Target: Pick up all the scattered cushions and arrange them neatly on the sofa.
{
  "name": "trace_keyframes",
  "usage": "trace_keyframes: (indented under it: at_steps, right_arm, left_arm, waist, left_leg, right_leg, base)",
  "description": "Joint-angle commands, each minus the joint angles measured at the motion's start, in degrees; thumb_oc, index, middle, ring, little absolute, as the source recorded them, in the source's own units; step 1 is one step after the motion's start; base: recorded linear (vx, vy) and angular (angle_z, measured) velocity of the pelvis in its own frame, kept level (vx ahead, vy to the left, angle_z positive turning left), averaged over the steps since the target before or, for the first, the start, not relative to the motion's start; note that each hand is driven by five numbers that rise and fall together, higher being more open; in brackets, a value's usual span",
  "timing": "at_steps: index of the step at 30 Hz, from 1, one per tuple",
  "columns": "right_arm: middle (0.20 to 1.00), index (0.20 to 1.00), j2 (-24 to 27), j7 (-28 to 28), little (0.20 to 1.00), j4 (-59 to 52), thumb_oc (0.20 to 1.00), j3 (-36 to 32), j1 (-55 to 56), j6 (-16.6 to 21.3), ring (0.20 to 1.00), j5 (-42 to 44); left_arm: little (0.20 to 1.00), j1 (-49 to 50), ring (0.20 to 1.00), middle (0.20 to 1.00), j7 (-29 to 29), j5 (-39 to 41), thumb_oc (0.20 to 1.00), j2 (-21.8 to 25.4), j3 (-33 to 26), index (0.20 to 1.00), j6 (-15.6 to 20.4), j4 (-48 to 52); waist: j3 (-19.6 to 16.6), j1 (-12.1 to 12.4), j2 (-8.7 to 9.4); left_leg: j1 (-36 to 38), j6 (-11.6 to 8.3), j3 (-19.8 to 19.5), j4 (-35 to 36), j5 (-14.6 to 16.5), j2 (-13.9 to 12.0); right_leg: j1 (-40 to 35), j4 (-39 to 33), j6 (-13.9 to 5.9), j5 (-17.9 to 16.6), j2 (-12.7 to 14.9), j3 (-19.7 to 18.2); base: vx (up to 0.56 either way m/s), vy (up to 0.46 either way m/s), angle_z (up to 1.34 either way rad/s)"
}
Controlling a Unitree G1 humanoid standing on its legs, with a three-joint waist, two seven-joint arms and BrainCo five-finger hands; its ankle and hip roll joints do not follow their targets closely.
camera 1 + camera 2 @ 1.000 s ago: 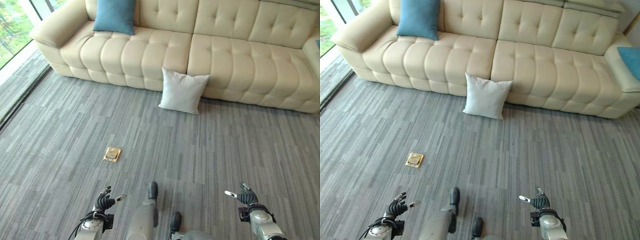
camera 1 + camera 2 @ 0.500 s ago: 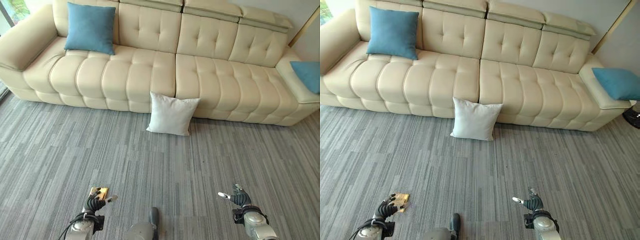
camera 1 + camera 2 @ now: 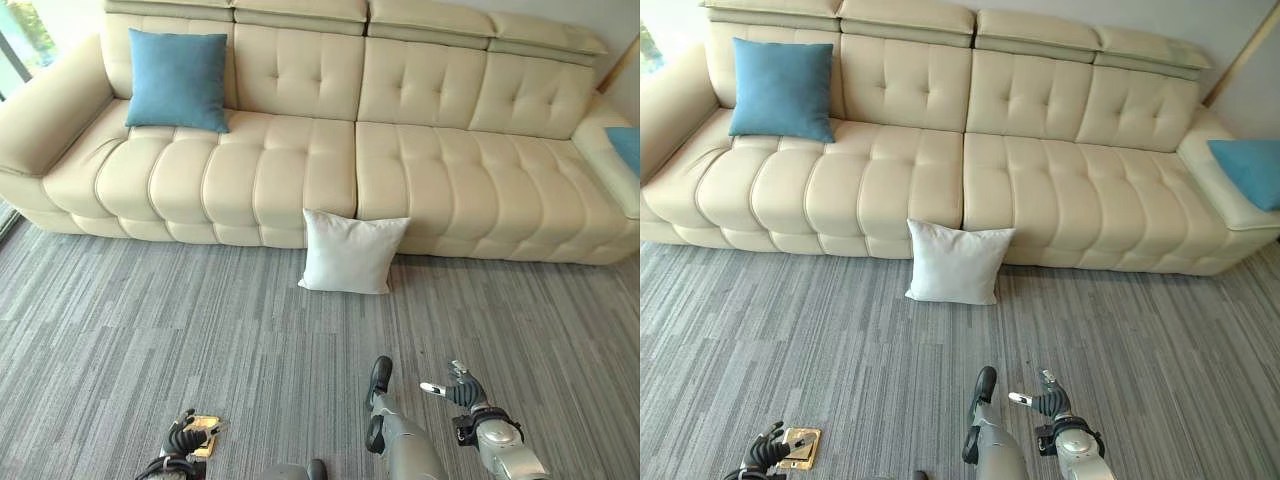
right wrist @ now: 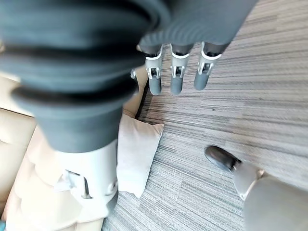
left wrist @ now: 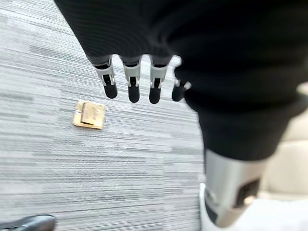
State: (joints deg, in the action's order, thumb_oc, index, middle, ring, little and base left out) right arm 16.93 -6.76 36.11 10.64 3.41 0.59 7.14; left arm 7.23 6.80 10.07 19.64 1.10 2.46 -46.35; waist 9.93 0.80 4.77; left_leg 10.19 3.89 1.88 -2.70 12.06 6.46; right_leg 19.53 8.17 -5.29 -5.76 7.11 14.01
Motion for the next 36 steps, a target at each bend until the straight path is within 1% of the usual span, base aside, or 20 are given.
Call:
trace_keyframes:
  at_steps: [1,2,4,6,7,8,10,12,13,14,15,17,19,20,23,25,26,28,32,36]
  right_arm:
    - [1.000,1.000,3.0,0.1,1.000,-2.0,1.000,-1.4,-2.2,2.5,1.000,-0.4]
    - [1.000,1.000,3.0,0.1,1.000,-2.0,1.000,-1.4,-2.2,2.5,1.000,-0.4]
    - [1.000,1.000,3.6,0.1,1.000,-2.4,1.000,-1.5,-2.0,2.4,1.000,-0.2]
    - [1.000,1.000,4.2,-0.4,1.000,-1.8,1.000,-1.7,-2.3,2.4,1.000,0.1]
    - [1.000,1.000,4.3,-0.6,1.000,-1.2,1.000,-1.8,-2.3,2.3,1.000,0.4]
    - [1.000,1.000,4.3,-0.8,1.000,-0.7,1.000,-2.1,-2.3,2.0,1.000,0.8]
    - [1.000,1.000,4.5,-0.7,1.000,-0.4,1.000,-2.2,-2.7,2.1,1.000,1.1]
    - [1.000,1.000,4.6,-0.7,1.000,-0.2,1.000,-2.2,-2.8,2.1,1.000,1.0]
    - [1.000,1.000,4.6,-1.0,1.000,0.4,1.000,-2.4,-3.1,2.0,1.000,1.0]
    - [1.000,1.000,4.5,-1.5,1.000,1.0,1.000,-2.3,-3.4,1.8,1.000,0.9]
    - [1.000,1.000,4.4,-1.5,1.000,1.0,1.000,-2.3,-3.4,1.8,1.000,0.9]
    - [1.000,1.000,3.8,-2.0,1.000,2.0,1.000,-2.1,-3.4,1.8,1.000,0.8]
    - [1.000,1.000,3.5,-2.1,1.000,2.5,1.000,-2.2,-3.3,1.5,1.000,0.5]
    - [1.000,1.000,3.5,-2.1,1.000,2.4,1.000,-2.2,-3.2,1.5,1.000,0.5]
    - [1.000,1.000,2.1,-1.3,1.000,2.4,1.000,-2.3,-2.6,1.4,1.000,-0.3]
    - [1.000,1.000,1.3,-0.3,1.000,1.9,1.000,-1.3,-3.4,1.2,1.000,-0.8]
    - [1.000,1.000,1.2,-0.3,1.000,1.9,1.000,-1.3,-3.4,1.2,1.000,-0.8]
    - [1.000,1.000,0.7,-0.1,1.000,0.9,1.000,-0.7,-3.8,1.2,1.000,-0.8]
    - [1.000,1.000,0.8,0.1,1.000,0.5,1.000,-0.4,-4.3,1.3,1.000,-0.6]
    - [1.000,1.000,1.3,-0.2,1.000,0.8,1.000,0.1,-5.4,1.0,1.000,-0.5]
  left_arm:
    - [1.000,0.6,1.000,1.000,-0.2,-1.8,1.000,2.7,1.7,1.000,1.6,3.7]
    - [1.000,0.6,1.000,1.000,-0.2,-1.8,1.000,2.7,1.7,1.000,1.6,3.7]
    - [1.000,0.5,1.000,1.000,-0.8,-1.8,1.000,2.7,2.1,1.000,1.4,4.6]
    - [1.000,0.1,1.000,1.000,-1.0,-1.8,1.000,2.6,2.5,1.000,1.4,4.9]
    - [1.000,0.0,1.000,1.000,-1.1,-1.9,1.000,2.5,2.8,1.000,1.4,4.6]
    - [1.000,-0.3,1.000,1.000,-1.1,-1.9,1.000,2.5,3.0,1.000,1.3,4.6]
    - [1.000,-0.4,1.000,1.000,-1.6,-2.1,1.000,2.4,3.5,1.000,1.3,4.8]
    - [1.000,-0.4,1.000,1.000,-1.7,-2.2,1.000,2.3,3.6,1.000,1.2,4.8]
    - [1.000,-0.8,1.000,1.000,-1.6,-2.7,1.000,2.2,4.3,1.000,1.2,4.2]
    - [1.000,-0.8,1.000,1.000,-1.5,-2.9,1.000,2.1,4.4,1.000,1.1,4.1]
    - [1.000,-0.8,1.000,1.000,-1.5,-2.9,1.000,2.1,4.4,1.000,1.1,4.1]
    - [1.000,-0.3,1.000,1.000,-1.4,-2.5,1.000,1.8,4.3,1.000,1.2,3.8]
    - [1.000,0.1,1.000,1.000,-1.4,-2.3,1.000,1.6,4.2,1.000,1.1,3.5]
    - [1.000,0.1,1.000,1.000,-1.4,-2.3,1.000,1.6,4.2,1.000,1.1,3.5]
    - [1.000,1.0,1.000,1.000,-1.9,-1.7,1.000,1.9,3.5,1.000,0.8,3.2]
    - [1.000,1.0,1.000,1.000,-1.8,-1.2,1.000,2.7,2.6,1.000,0.6,3.3]
    - [1.000,1.0,1.000,1.000,-1.8,-1.2,1.000,2.7,2.6,1.000,0.6,3.3]
    - [1.000,0.8,1.000,1.000,-1.4,-1.2,1.000,3.7,2.2,1.000,0.7,3.2]
    - [1.000,1.3,1.000,1.000,-1.2,-0.7,1.000,4.1,1.5,1.000,1.0,3.7]
    - [1.000,1.0,1.000,1.000,-0.8,0.1,1.000,3.7,1.2,1.000,0.9,2.4]
  waist:
    - [-1.4,-0.9,-1.37]
    - [-1.5,-1.1,-1.15]
    - [-1.2,-1.2,-1.28]
    - [-0.5,-1.1,-1.02]
    - [-0.5,-1.1,-1.16]
    - [-0.1,-0.6,-0.84]
    - [0.3,0.0,-0.40]
    - [0.4,0.2,-0.36]
    - [0.8,0.6,-0.26]
    - [1.1,1.7,-0.75]
    - [1.1,1.8,-0.72]
    - [0.7,3.7,-1.72]
    - [0.5,4.6,-1.89]
    - [0.6,4.7,-1.84]
    - [-0.7,5.2,-1.28]
    - [-0.3,5.4,-0.83]
    - [-0.2,5.5,-0.79]
    - [0.4,5.4,-0.91]
    - [0.4,5.1,-1.00]
    - [1.2,4.6,-0.60]
  left_leg:
    - [-2.8,-8.60,-4.9,-9.9,-3.6,-10.8]
    - [-3.0,-8.56,-5.1,-9.8,-3.9,-10.6]
    - [-7.3,-8.78,-3.8,-16.9,-8.4,-12.5]
    - [-11.1,-7.75,-1.9,-22.9,-10.9,-13.8]
    - [-11.7,-7.36,-0.3,-23.3,-11.7,-15.0]
    - [-14.8,-6.38,1.6,-24.8,-10.1,-15.6]
    - [-18.5,-5.51,2.4,-22.6,-6.4,-12.7]
    - [-19.3,-5.52,2.8,-20.5,-5.5,-11.8]
    - [-22.5,-5.65,3.8,-15.9,-5.4,-9.6]
    - [-24.3,-6.11,3.6,-10.9,-8.3,-7.9]
    - [-24.2,-6.10,3.7,-10.7,-8.4,-7.9]
    - [-27.2,-7.08,2.0,-4.9,-14.4,-5.4]
    - [-28.3,-7.43,1.3,-4.4,-15.9,-4.7]
    - [-28.2,-7.42,1.4,-4.4,-15.9,-4.7]
    - [-25.5,-5.39,0.2,-5.5,-13.6,-4.2]
    - [-23.5,-3.65,1.5,-7.8,-10.4,-4.4]
    - [-23.5,-3.62,1.6,-7.8,-10.3,-4.4]
    - [-21.5,-2.53,2.0,-8.6,-8.3,-4.7]
    - [-19.1,-2.18,2.0,-8.4,-6.1,-4.9]
    - [-16.6,-2.26,1.9,-7.8,-4.4,-4.7]
  right_leg:
    - [-4.7,-2.9,-3.36,-0.6,-0.1,0.1]
    - [-4.6,-3.0,-3.39,-0.7,0.2,0.2]
    - [-6.0,-3.0,-1.60,1.5,-0.7,0.5]
    - [-7.2,-2.9,0.01,3.2,-1.5,0.4]
    - [-7.8,-3.0,0.73,4.2,-2.3,0.1]
    - [-9.2,-3.0,1.27,5.6,-2.7,-0.6]
    - [-11.1,-3.5,1.09,6.8,-2.6,-1.4]
    - [-11.7,-3.6,0.92,7.0,-2.6,-1.6]
    - [-13.2,-4.3,0.61,7.6,-2.7,-1.6]
    - [-15.2,-5.3,0.59,8.2,-3.9,-2.2]
    - [-15.3,-5.3,0.59,8.2,-3.9,-2.2]
    - [-18.8,-6.4,0.64,9.5,-6.5,-3.7]
    - [-20.7,-6.1,0.60,10.6,-7.2,-5.3]
    - [-20.8,-6.1,0.59,10.6,-7.2,-5.4]
    - [-21.6,-1.5,-0.98,12.6,-4.9,-6.6]
    - [-18.6,6.0,-2.77,10.7,-1.9,-7.0]
    - [-18.5,6.2,-2.80,10.8,-1.9,-7.1]
    - [-14.9,12.4,-3.05,8.1,-0.2,-7.1]
    - [-12.4,8.0,-1.91,7.5,1.7,-3.1]
    - [-9.9,1.1,-3.09,4.5,2.0,-0.8]
  base:
    - [0.36,-0.239,0.79]
    - [0.26,-0.209,0.48]
    - [0.13,-0.154,0.05]
    - [0.15,-0.163,0.08]
    - [0.23,-0.161,-0.13]
    - [0.27,-0.123,-0.24]
    - [0.21,-0.042,-0.18]
    - [0.17,0.034,-0.27]
    - [0.33,0.097,-0.05]
    - [0.27,0.083,0.20]
    - [0.25,0.087,0.29]
    - [0.30,0.104,-0.11]
    - [0.30,0.138,-0.24]
    - [0.41,0.254,-0.42]
    - [0.33,0.282,-0.68]
    - [0.23,0.249,-0.52]
    - [0.15,0.150,-0.58]
    - [0.19,0.141,-0.56]
    - [0.15,0.027,-0.09]
    - [0.22,-0.045,-0.11]
